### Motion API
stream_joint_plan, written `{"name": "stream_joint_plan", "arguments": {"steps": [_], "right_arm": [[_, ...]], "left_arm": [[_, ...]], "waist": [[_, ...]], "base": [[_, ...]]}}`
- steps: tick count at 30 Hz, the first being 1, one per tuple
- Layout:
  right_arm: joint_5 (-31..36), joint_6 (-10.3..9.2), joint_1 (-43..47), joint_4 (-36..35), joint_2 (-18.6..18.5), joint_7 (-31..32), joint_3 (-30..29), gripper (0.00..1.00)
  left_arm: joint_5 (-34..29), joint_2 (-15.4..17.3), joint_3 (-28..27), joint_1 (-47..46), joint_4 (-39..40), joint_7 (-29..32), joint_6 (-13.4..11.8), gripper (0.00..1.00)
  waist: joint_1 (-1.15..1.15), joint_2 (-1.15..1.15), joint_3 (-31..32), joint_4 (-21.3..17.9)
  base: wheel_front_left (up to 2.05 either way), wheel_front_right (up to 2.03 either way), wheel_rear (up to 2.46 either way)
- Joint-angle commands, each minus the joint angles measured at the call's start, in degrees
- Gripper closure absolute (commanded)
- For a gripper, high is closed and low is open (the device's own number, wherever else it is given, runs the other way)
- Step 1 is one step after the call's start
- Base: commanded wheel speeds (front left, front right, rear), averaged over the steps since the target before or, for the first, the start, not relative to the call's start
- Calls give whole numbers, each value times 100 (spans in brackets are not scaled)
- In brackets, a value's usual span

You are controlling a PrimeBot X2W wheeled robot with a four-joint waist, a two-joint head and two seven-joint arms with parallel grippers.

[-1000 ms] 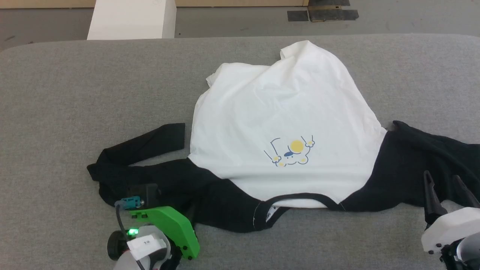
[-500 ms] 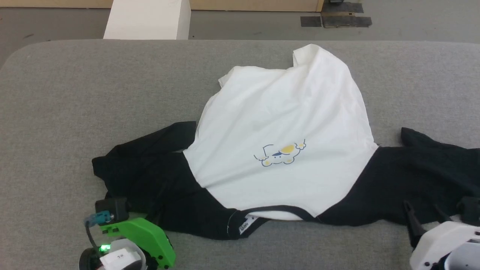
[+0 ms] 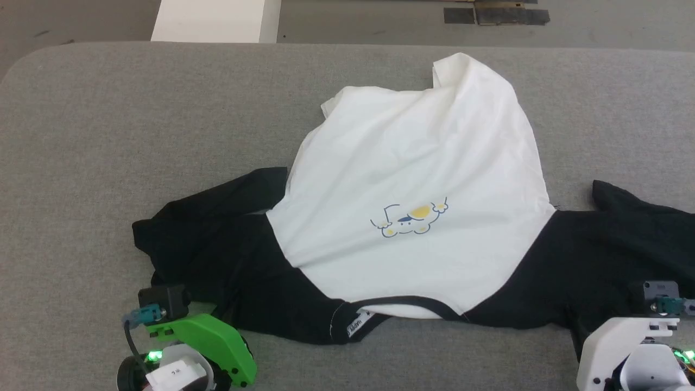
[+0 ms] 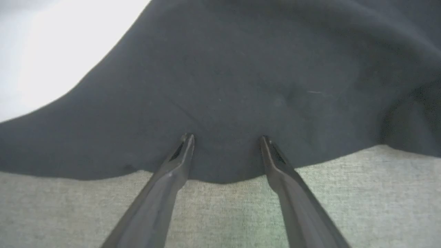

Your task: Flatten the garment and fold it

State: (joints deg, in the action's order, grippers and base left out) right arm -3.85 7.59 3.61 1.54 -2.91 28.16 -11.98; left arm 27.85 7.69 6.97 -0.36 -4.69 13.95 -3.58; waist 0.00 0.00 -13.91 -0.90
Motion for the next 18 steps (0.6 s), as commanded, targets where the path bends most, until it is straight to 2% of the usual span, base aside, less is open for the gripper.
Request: {"name": "stream_joint_plan", "arguments": {"steps": [1,4,5,6,9,15,18], "right_arm": [[68,-10,-40,166,3,142,7,0],[138,-10,-73,280,3,307,107,0],[179,-10,-86,297,3,336,150,22],[232,-10,-99,308,3,344,186,51],[307,-10,-167,314,3,186,260,100],[82,-10,-243,277,3,-277,189,100],[-162,-10,-212,92,3,-425,138,100]], "left_arm": [[86,8,11,-46,-29,-11,13,100],[94,20,19,-57,-33,-7,13,100],[96,25,22,-61,-35,-5,11,100],[98,28,26,-62,-37,-3,11,100],[111,29,54,-70,-49,-3,29,100],[131,15,102,-108,-5,-156,120,100],[258,-45,97,-142,138,-351,266,100]], "waist": [[0,0,-34,20],[0,0,-63,19],[0,0,-69,16],[0,0,-72,13],[0,0,-64,2],[0,0,69,-17],[0,0,183,-23]], "base": [[0,0,0],[0,0,0],[0,0,0],[0,0,0],[0,0,0],[0,0,0],[0,0,0]]}}
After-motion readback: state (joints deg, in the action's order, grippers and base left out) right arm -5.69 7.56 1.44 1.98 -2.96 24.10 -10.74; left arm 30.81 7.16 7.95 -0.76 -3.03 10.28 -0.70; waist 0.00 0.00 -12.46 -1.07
